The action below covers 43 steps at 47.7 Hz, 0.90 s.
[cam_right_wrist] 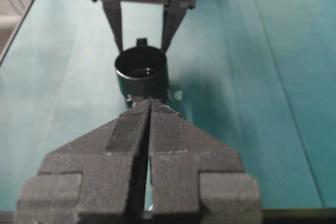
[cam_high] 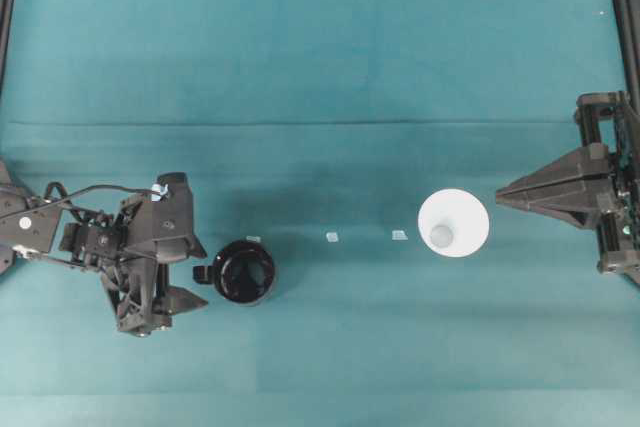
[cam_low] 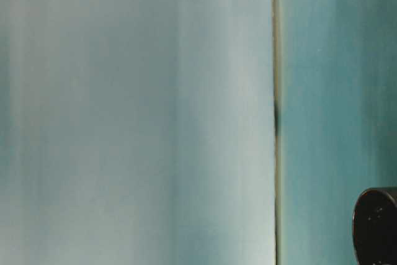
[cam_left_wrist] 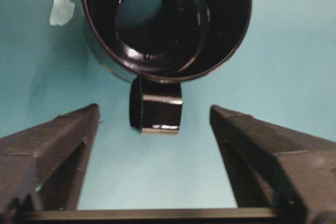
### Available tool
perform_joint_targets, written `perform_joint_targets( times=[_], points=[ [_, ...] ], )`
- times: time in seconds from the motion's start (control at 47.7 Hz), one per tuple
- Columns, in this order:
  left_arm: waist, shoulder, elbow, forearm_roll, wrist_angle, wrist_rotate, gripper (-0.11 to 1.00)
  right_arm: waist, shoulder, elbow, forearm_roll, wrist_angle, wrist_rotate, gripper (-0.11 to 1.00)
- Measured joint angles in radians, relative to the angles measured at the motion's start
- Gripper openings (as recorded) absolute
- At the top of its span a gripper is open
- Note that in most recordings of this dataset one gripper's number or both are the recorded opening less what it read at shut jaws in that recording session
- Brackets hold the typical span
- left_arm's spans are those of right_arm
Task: Put the paper cup into the moved cup holder.
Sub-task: 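Grasp the cup holder rim with the left gripper and slide it right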
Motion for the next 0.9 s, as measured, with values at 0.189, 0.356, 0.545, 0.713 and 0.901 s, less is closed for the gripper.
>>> perform_joint_targets(
  times=[0.189,0.356,0.545,0.713,0.901],
  points=[
    [0.008,0.000,0.000,0.000,-0.021,0.008,0.66,0.000,0.000,0.000,0.002,-0.002,0.000,-0.03],
    [0.008,0.002,0.000,0.000,-0.040,0.011,0.54,0.000,0.000,0.000,0.002,0.000,0.000,-0.03],
    [0.008,0.006,0.000,0.002,-0.044,0.018,0.31,0.002,0.002,0.000,0.002,0.000,-0.002,-0.03],
    [0.011,0.009,-0.002,0.002,-0.055,0.057,0.20,0.002,0.003,0.000,0.002,0.000,0.000,-0.03],
    [0.009,0.018,-0.014,0.002,-0.055,0.087,0.20,0.000,0.005,0.000,0.000,-0.002,0.000,-0.03]
  ],
)
